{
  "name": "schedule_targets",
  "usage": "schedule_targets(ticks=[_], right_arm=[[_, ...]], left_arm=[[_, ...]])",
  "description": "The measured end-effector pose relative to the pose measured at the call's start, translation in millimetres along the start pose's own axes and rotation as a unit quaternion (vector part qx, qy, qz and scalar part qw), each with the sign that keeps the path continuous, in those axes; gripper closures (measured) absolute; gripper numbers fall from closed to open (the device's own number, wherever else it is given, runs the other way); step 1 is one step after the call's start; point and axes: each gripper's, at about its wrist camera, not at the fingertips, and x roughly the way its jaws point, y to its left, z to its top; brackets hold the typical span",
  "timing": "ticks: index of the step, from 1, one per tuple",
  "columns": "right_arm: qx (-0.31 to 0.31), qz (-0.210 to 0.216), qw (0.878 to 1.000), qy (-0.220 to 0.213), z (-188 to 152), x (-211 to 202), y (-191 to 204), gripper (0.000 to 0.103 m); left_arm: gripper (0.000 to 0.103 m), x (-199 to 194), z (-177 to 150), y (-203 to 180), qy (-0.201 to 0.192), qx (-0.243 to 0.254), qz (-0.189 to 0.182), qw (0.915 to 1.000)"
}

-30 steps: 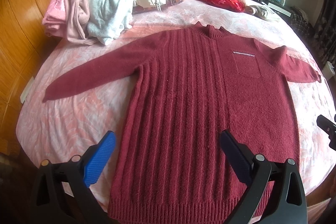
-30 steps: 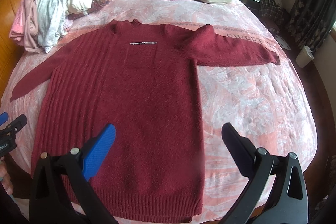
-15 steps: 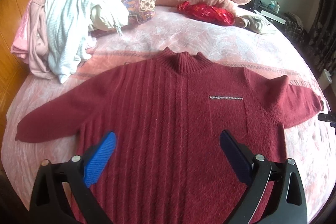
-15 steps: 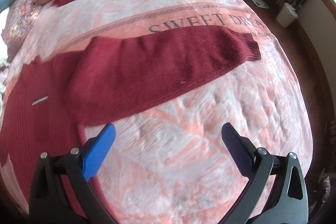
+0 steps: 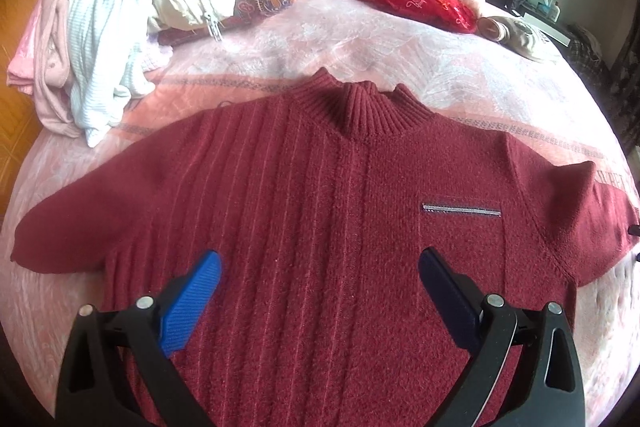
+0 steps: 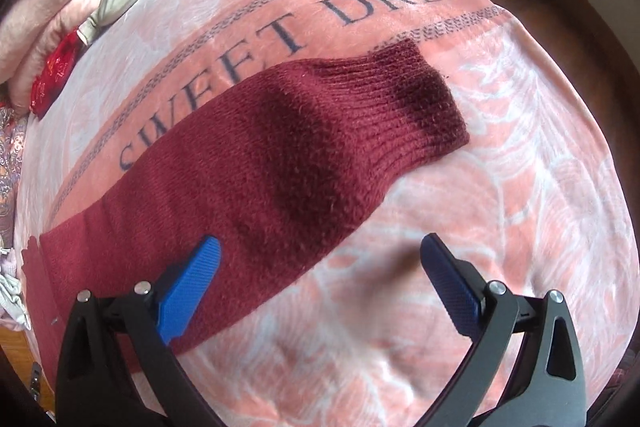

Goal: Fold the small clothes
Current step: 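Grasp the ribbed cuff of a sweater sleeve with the right gripper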

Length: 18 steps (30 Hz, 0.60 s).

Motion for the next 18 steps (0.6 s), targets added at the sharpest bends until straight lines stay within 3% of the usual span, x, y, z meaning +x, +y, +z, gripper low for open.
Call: schedule_targets(ticks=[5, 6, 9, 12, 18], right_arm=[[0.028, 0.007, 1.0, -0.012, 11, 2, -11, 0.041], [0.024, 0.009, 1.0, -0.015, 12, 0, -11, 0.056], [0.028, 0.027, 0.999, -0.014, 12, -5, -11, 0.089], [0.02, 0.025, 0.999, -0.018, 9, -8, -8, 0.095], [-0.041, -0.037, 0.997, -0.056, 2, -31, 35, 0.096]], left_arm=[[0.004, 3, 5, 8, -0.003, -0.005, 0.012, 0.9999], [0.004, 5, 5, 9, -0.001, -0.006, 0.013, 0.9999], [0.004, 12, 5, 11, 0.008, -0.007, 0.015, 0.9998], [0.004, 18, 3, 14, 0.019, -0.005, 0.01, 0.9997], [0.004, 18, 2, 19, 0.022, 0.0, 0.008, 0.9997]])
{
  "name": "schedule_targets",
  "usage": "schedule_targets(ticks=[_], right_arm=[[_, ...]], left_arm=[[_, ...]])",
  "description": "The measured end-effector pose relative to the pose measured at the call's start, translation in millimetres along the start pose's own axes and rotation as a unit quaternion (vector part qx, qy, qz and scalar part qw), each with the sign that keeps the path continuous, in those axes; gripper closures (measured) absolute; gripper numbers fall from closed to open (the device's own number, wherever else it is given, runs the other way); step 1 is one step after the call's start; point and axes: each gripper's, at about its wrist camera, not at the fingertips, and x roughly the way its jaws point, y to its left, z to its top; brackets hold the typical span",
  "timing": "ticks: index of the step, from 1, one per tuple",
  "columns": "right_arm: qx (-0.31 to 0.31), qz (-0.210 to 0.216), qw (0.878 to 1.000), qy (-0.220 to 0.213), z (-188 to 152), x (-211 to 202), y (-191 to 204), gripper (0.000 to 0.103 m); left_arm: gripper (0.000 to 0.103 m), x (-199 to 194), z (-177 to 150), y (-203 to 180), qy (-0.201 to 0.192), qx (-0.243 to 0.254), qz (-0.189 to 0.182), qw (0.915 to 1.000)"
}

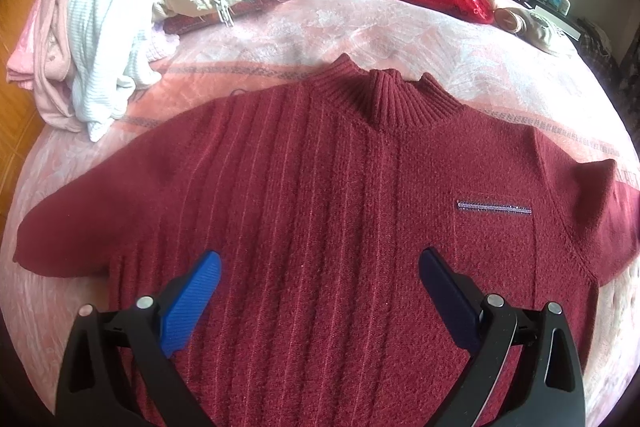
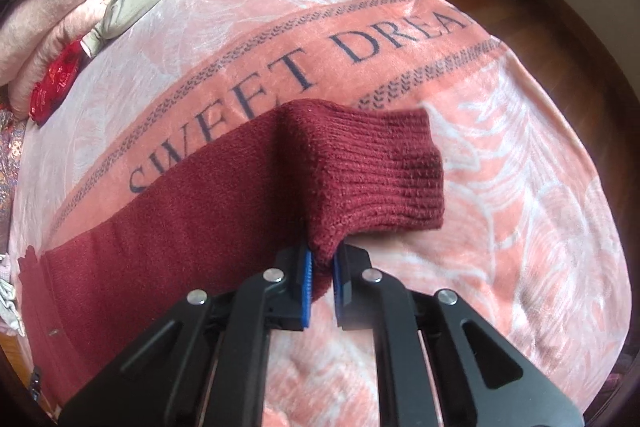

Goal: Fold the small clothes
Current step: 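Grasp the ribbed cuff of a sweater sleeve with the right gripper, then carry the held sleeve across the sweater body toward the left gripper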

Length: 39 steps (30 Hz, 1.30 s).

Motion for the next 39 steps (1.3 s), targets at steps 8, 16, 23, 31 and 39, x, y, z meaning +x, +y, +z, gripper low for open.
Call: schedule_targets(ticks=[8, 16, 23, 31, 39], right_arm=[[-0.171, 0.042, 0.979, -0.099, -28, -79, 127, 0.096], [-0.324, 0.135, 0.931, -0.099, -104, -116, 268, 0.096], [-0.416, 0.142, 0.898, -0.012, -189, -67, 356, 0.094], [-0.386, 0.262, 0.881, 0.078, -200, -63, 338, 0.051], [-0.314, 0.22, 0.923, -0.013, -145, -101, 258, 0.05]], left_arm=[[0.004, -4, 1, 26, 0.002, -0.008, 0.005, 0.9999], [0.004, -12, 7, 61, -0.005, -0.034, 0.006, 0.9994], [0.004, -11, 6, 73, 0.006, -0.045, -0.012, 0.9989], [0.004, -2, 3, 47, 0.024, -0.03, -0.043, 0.9983], [0.004, -8, -4, -37, 0.019, 0.034, -0.083, 0.9958]])
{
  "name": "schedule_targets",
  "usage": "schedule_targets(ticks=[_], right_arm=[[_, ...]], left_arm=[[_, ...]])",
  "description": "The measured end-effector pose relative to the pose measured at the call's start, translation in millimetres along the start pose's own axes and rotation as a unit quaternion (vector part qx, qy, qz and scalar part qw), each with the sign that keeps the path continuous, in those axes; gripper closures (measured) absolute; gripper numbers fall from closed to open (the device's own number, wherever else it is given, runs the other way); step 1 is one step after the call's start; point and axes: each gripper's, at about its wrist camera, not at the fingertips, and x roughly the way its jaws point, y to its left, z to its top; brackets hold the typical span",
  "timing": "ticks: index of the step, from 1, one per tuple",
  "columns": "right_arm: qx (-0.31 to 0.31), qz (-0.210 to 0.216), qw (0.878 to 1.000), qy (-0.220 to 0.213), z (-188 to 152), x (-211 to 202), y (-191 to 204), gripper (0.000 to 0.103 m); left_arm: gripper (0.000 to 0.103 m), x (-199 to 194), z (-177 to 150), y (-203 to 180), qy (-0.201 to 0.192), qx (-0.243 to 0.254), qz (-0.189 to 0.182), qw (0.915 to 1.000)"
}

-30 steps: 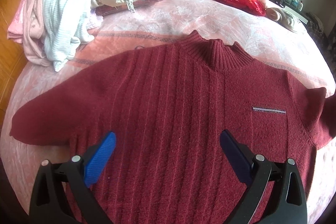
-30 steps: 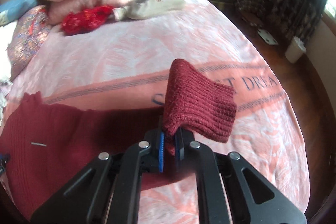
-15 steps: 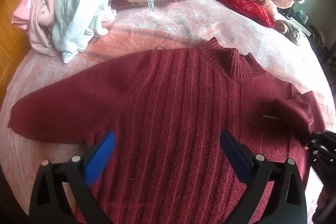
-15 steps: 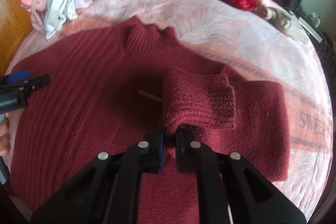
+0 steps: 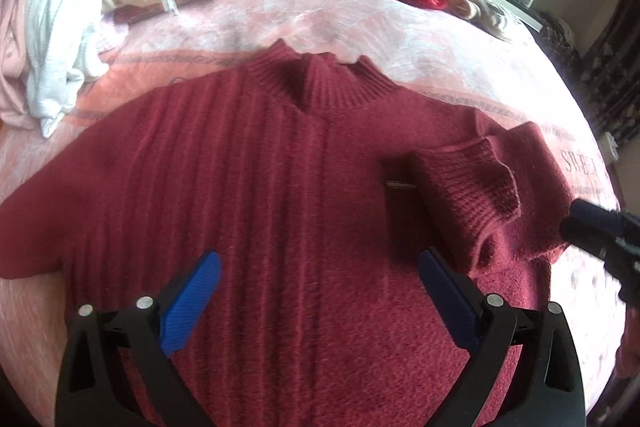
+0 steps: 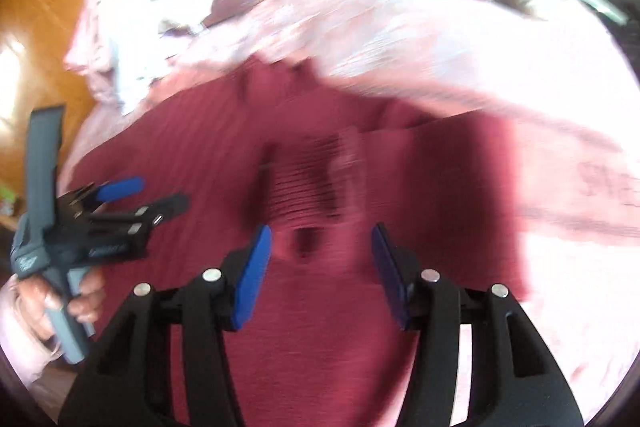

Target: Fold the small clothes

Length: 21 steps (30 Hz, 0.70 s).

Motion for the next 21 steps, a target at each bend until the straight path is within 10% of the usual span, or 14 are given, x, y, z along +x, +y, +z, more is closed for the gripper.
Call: schedule_targets(ticks=[9, 17, 21], right_arm=[[0.097, 0.009, 0.995, -0.006, -21, -16, -92, 0.049], [0.102, 0.008, 0.995, -0.011, -29, -15, -120, 0.048], [0.112, 0.004, 0.994, -0.01, -32, -16, -127, 0.046]], left_arm=[[0.007, 18, 5, -122, -0.043, 0.132, 0.04, 0.9896], [0.075, 56, 8, -127, -0.02, 0.097, 0.023, 0.9949], [0.093, 43, 15, -100, -0.034, 0.043, -0.021, 0.9983]])
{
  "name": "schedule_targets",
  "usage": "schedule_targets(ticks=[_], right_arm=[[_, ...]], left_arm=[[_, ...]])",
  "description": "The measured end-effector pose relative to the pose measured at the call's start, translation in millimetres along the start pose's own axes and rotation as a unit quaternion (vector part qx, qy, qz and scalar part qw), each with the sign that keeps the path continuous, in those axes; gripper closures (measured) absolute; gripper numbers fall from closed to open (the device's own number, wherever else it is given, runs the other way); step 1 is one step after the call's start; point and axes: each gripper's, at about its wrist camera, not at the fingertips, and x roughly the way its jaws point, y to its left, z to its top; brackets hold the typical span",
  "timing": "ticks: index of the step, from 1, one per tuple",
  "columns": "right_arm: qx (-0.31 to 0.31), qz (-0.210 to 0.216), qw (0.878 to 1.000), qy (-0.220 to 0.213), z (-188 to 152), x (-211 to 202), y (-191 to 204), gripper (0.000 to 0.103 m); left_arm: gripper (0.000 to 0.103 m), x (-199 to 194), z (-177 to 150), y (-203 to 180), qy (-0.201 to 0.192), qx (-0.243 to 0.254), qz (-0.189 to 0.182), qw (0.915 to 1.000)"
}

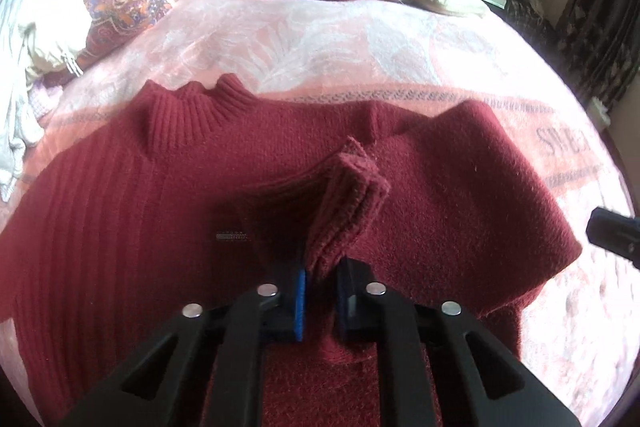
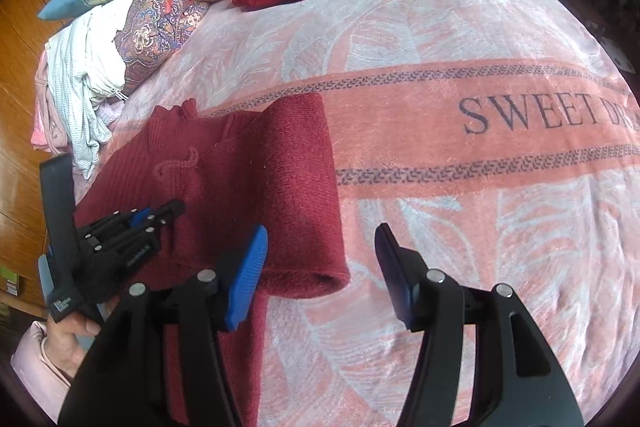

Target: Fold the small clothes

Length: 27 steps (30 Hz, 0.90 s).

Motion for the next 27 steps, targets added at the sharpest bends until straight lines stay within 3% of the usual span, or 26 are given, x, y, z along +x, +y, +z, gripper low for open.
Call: schedule_targets(ticks=[7, 16, 21, 25, 27], right_arm=[[0.003, -0.003, 1.0, 0.004, 3, 2, 7, 0.046], [0.007, 0.03, 0.999, 0.033, 8, 18, 32, 0.046], [0.013, 0.059, 0.995, 0.075, 6, 45, 54, 0.043], [0.041, 0.074, 0.99, 0.112, 5, 71, 63, 0.043], [0.058, 0.088, 0.986, 0.132, 3, 85, 65, 0.053]], left_arm=[[0.094, -39, 13, 52, -0.058, -0.067, -0.014, 0.9959], [0.094, -91, 11, 147, -0.134, -0.105, 0.026, 0.985], [0.094, -72, -10, 213, -0.111, -0.141, 0.048, 0.9827], [0.093, -38, -30, 238, -0.068, -0.164, 0.019, 0.9839], [0.093, -28, -34, 235, -0.061, -0.167, 0.002, 0.984]])
